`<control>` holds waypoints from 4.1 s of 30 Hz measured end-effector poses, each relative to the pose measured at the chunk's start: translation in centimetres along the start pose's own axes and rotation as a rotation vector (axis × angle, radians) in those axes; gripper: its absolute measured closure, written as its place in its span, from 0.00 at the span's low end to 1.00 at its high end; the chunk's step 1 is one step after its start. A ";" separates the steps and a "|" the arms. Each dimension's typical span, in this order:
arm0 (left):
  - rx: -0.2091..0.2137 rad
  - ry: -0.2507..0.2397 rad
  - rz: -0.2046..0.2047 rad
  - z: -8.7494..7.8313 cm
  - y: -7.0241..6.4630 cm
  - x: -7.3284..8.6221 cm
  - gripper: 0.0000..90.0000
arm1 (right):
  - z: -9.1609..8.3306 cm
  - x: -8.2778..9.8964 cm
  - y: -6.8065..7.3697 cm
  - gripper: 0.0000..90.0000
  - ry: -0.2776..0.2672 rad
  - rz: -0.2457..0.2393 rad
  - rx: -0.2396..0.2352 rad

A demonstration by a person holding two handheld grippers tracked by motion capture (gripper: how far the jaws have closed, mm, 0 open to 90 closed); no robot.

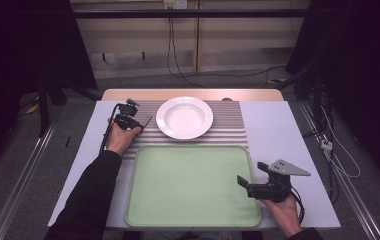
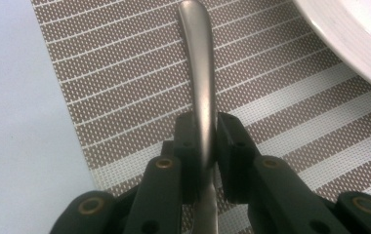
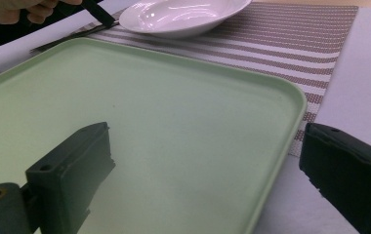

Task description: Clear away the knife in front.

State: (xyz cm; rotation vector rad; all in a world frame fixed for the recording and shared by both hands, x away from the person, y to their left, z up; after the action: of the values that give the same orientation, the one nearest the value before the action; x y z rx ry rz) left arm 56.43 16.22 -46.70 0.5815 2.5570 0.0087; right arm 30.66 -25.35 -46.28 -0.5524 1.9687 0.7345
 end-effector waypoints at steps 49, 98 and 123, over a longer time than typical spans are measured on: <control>-0.007 -0.013 0.018 -0.4 -0.1 0.7 0.89 | 0.0 0.0 0.0 0.06 0.006 0.001 0.002; 0.095 -0.191 0.067 -9.6 -3.6 3.7 0.89 | 0.0 0.0 0.1 0.06 0.010 0.000 0.004; 0.162 -0.169 0.187 -10.9 -9.8 7.3 0.89 | 0.1 0.0 0.2 0.06 0.013 -0.005 0.005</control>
State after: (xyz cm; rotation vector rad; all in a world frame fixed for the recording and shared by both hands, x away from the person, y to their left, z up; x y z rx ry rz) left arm 41.55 11.41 -41.83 0.8449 2.3461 -0.1764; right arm 30.59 -25.19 -46.27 -0.5606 1.9797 0.7244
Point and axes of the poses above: each handheld gripper's, and its own axes: z roughly forward along the jaws, x roughly out of its underside, y roughly to its left, the point moved 3 cm from there along z, roughly forward along the jaws, and after that the axes turned 13 degrees about -x, right-handed, at the moved point
